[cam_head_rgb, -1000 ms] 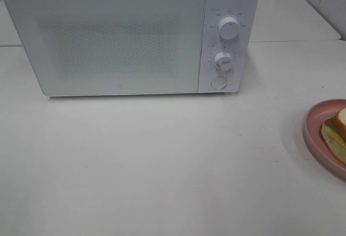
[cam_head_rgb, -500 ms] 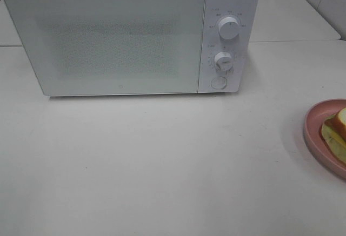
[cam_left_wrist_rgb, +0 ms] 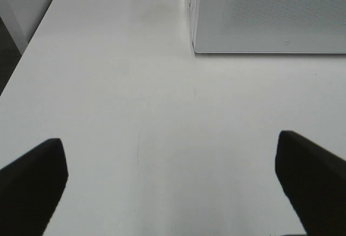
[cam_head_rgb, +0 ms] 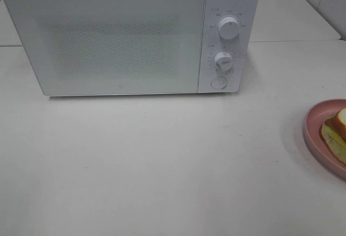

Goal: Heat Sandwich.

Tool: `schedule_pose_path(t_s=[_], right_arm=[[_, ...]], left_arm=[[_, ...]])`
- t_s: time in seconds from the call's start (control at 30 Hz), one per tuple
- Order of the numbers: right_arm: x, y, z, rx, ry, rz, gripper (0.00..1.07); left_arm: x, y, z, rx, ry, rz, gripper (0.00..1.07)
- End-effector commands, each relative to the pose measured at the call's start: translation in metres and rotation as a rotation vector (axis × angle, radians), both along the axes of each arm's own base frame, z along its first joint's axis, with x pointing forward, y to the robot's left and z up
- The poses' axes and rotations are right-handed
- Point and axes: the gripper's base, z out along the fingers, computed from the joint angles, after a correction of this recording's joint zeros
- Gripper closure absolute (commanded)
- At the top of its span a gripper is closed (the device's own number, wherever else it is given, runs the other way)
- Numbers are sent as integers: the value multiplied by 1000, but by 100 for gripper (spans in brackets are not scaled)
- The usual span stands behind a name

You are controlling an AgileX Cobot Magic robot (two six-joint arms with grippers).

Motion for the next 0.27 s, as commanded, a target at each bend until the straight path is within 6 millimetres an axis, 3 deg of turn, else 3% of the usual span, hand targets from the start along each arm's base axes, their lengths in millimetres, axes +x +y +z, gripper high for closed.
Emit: schedule_pose_path(t_s=[0.03, 0.27], right_arm=[[-3, 0, -1, -6, -23, -3, 31], [-3, 0, -1, -6, -23, -3, 31]], left_arm=[[-3, 0, -1, -2, -29, -1, 5], [-3, 0, -1, -2, -29, -1, 5]])
